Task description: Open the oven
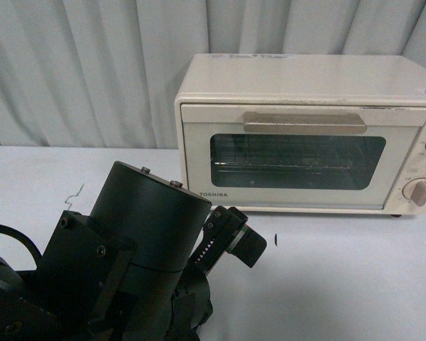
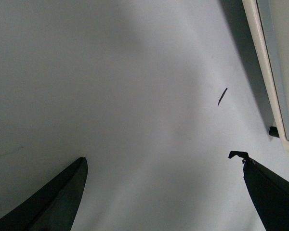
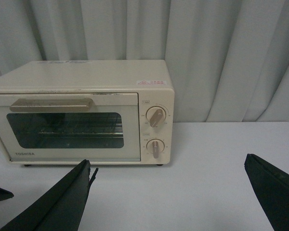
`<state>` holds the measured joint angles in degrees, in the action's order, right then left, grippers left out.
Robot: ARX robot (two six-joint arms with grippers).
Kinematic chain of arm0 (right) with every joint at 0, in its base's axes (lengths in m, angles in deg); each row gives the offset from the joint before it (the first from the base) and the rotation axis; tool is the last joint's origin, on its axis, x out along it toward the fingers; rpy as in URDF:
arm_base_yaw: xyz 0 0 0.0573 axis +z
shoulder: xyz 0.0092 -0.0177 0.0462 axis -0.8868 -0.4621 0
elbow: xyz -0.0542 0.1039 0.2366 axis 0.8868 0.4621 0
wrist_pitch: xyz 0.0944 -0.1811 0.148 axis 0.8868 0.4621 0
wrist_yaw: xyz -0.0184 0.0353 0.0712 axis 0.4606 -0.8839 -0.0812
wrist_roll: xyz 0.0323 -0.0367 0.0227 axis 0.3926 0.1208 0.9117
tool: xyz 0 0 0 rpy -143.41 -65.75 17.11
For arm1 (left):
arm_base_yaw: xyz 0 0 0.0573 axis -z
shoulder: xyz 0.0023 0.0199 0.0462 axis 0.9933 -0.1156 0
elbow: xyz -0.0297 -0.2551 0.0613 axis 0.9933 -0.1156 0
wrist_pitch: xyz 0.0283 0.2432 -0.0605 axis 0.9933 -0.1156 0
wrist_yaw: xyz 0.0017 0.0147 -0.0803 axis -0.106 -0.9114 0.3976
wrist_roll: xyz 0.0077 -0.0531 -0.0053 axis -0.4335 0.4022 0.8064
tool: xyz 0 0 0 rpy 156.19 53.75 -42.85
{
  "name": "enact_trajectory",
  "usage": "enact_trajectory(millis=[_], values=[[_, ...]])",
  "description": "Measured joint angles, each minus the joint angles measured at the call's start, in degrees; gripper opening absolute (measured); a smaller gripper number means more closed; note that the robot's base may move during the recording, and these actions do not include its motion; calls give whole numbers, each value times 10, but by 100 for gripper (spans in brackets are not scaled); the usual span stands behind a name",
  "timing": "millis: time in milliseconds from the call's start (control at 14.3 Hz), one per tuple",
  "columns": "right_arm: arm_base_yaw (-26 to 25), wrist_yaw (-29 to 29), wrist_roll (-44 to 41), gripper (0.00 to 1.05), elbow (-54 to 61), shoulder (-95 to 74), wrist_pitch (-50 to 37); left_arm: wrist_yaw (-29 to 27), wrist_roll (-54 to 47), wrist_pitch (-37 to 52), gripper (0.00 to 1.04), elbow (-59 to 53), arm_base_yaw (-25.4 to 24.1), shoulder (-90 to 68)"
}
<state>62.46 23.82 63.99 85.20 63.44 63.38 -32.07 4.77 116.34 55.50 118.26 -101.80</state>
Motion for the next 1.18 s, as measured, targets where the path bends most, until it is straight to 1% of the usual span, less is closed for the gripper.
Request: enact_trajectory(millis=[488, 558, 627, 697, 767, 906, 976, 1115, 1185], values=[[0, 0, 0, 98, 0, 0, 0, -5, -1, -4, 98, 0, 6, 0], [45, 106, -18, 98, -26, -52, 58, -5, -1, -4, 98, 0, 6, 0], [56, 155, -46, 98, -53, -130, 18, -6, -1, -4, 98, 0, 6, 0], [40, 170, -71, 98, -88, -195, -45, -7, -2, -4, 98, 0, 7, 0], [34, 160, -113, 98, -148, -299, -151, -7, -2, -4, 98, 0, 6, 0], [42, 143, -166, 98, -207, -434, -242, -7, -2, -5, 98, 0, 7, 0], [51, 128, -217, 98, -257, -554, -289, -7, -2, -4, 98, 0, 7, 0], [61, 103, -294, 98, -346, -699, -316, -7, -2, -4, 98, 0, 7, 0], [69, 87, -334, 98, -397, -763, -310, -7, -2, -4, 98, 0, 7, 0]])
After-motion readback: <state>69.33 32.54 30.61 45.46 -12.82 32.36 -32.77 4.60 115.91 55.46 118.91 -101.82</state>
